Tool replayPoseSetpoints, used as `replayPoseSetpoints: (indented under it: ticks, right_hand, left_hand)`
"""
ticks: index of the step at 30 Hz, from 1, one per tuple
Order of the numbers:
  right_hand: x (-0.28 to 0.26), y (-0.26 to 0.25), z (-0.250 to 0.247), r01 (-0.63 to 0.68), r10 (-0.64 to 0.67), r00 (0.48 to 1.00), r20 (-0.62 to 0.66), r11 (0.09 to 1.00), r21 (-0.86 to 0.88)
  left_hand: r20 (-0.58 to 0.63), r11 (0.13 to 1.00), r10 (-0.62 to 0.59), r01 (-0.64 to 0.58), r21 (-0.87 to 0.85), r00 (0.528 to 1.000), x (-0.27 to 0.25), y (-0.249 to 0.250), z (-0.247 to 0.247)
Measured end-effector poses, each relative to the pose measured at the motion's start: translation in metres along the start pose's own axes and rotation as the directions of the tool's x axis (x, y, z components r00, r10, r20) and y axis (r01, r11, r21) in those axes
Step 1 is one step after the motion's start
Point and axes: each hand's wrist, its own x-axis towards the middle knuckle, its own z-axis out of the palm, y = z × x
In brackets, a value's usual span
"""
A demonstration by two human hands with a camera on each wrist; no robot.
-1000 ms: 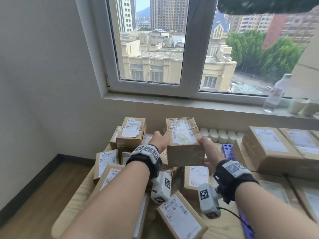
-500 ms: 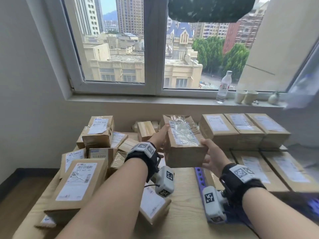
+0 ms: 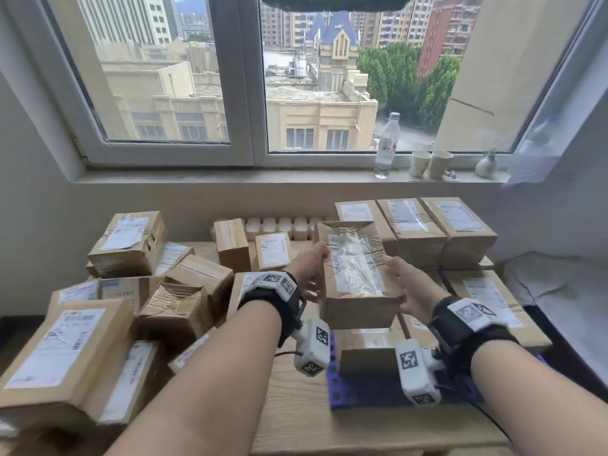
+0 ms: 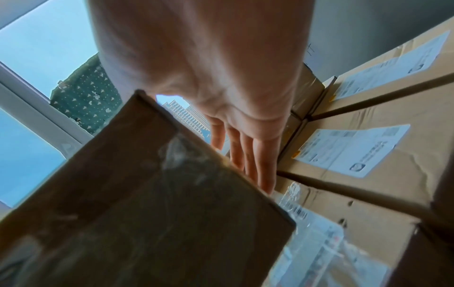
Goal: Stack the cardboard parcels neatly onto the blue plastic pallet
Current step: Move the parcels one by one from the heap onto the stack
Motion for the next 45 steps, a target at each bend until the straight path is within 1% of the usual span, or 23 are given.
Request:
replayPoseSetpoints:
  ticks: [4, 7, 10, 13, 16, 19, 22, 29, 32, 37, 41, 43, 45]
  right_hand:
    - [0.019, 0.01, -0.021, -0.023, 0.019, 0.999, -0.027, 0.993, -0.118]
    - [0.03, 0.016, -0.034, -0.021, 0.01, 0.999, -0.052, 0.979, -0.202]
    - [0.041, 0.023, -0.046, -0.045, 0.035, 0.998, -0.047, 0.969, -0.243]
    - [0.05, 0.028, -0.054, -0.06, 0.047, 0.997, -0.057, 0.966, -0.251]
    - [0.055, 0.029, -0.057, -0.05, 0.035, 0.998, -0.053, 0.951, -0.304]
    - [0.062, 0.031, -0.06, -0.04, 0.01, 0.997, -0.078, 0.922, -0.385]
    - [0.067, 0.033, -0.061, -0.005, -0.028, 0.997, -0.068, 0.901, -0.434]
    - [0.074, 0.03, -0.059, 0.001, -0.031, 0.998, -0.059, 0.891, -0.455]
    - [0.076, 0.031, -0.059, -0.001, -0.028, 0.998, -0.058, 0.892, -0.453]
    - [0.08, 0.034, -0.058, -0.022, -0.006, 0.998, -0.063, 0.902, -0.431]
    - [0.08, 0.036, -0.056, -0.016, -0.011, 0.998, -0.057, 0.895, -0.446]
    - [0.079, 0.035, -0.056, 0.001, -0.04, 0.997, -0.073, 0.881, -0.474]
    - [0.078, 0.031, -0.056, 0.042, -0.112, 0.987, -0.114, 0.869, -0.494]
  left_hand:
    - [0.039, 0.997, -0.076, 0.077, -0.009, 0.996, 0.017, -0.006, 0.027]
    - [0.034, 0.993, -0.108, 0.109, -0.046, 0.994, 0.026, -0.011, 0.04]
    - [0.012, 0.99, -0.108, 0.109, -0.085, 0.994, 0.031, -0.013, 0.051]
    - [-0.006, 0.993, -0.108, 0.108, -0.042, 0.994, 0.04, -0.011, 0.061]
    - [-0.021, 0.994, -0.112, 0.112, -0.003, 0.993, 0.051, -0.011, 0.065]
    - [-0.027, 0.995, -0.101, 0.102, 0.024, 0.994, 0.058, -0.013, 0.066]
    - [-0.026, 0.995, -0.09, 0.091, 0.039, 0.996, 0.059, -0.014, 0.066]
    - [-0.024, 0.993, -0.078, 0.08, 0.089, 0.997, 0.067, -0.014, 0.063]
    - [-0.01, 0.992, -0.08, 0.08, 0.094, 0.997, 0.067, -0.015, 0.063]
    - [-0.025, 0.992, -0.079, 0.081, 0.098, 0.997, 0.065, -0.016, 0.063]
    - [-0.013, 0.99, -0.082, 0.083, 0.116, 0.997, 0.063, -0.017, 0.064]
    - [-0.009, 0.99, -0.072, 0.073, 0.121, 0.997, 0.062, -0.017, 0.063]
    - [-0.001, 0.99, -0.054, 0.053, 0.134, 0.999, 0.06, -0.016, 0.06]
